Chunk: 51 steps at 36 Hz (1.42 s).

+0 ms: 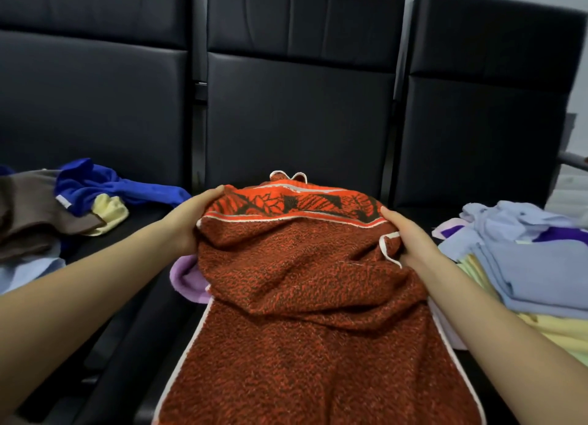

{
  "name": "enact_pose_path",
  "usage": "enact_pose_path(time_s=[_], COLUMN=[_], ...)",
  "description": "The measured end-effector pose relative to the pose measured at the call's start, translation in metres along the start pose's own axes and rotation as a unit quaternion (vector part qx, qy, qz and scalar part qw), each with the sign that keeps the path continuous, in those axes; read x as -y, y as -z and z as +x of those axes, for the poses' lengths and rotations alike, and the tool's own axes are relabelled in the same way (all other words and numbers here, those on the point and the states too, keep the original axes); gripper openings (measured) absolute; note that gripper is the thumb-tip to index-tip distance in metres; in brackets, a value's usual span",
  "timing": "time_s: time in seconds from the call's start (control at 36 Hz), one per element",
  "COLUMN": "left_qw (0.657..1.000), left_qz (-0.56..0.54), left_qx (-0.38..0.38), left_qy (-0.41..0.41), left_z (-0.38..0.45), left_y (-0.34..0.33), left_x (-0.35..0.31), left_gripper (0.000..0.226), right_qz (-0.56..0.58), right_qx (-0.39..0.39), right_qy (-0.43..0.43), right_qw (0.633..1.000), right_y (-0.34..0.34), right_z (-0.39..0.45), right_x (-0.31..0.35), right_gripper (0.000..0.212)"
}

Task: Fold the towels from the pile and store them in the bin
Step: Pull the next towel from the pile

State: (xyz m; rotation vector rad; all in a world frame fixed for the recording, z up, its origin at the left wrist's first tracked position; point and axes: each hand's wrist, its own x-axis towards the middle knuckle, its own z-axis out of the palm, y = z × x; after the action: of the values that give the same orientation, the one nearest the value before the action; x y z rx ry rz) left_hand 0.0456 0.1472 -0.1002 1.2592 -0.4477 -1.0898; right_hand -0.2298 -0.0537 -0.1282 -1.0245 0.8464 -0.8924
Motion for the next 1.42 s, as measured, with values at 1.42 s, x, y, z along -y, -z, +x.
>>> enact_pose_path(time_s=[1.42], left_qw=[0.717], left_qz=[0.535], left_qx=[0.093], left_qy=[-0.437], left_z=[-0.095], left_y=[-0.061], left_x=[0.045], left_gripper=[0.025], right_qz=[-0.440], right_qx=[0.115], right_qy=[0.377], right_qw=[0.807], right_y=[-0.015], right_z=[-0.136], right_x=[0.009], right_gripper=[0.007])
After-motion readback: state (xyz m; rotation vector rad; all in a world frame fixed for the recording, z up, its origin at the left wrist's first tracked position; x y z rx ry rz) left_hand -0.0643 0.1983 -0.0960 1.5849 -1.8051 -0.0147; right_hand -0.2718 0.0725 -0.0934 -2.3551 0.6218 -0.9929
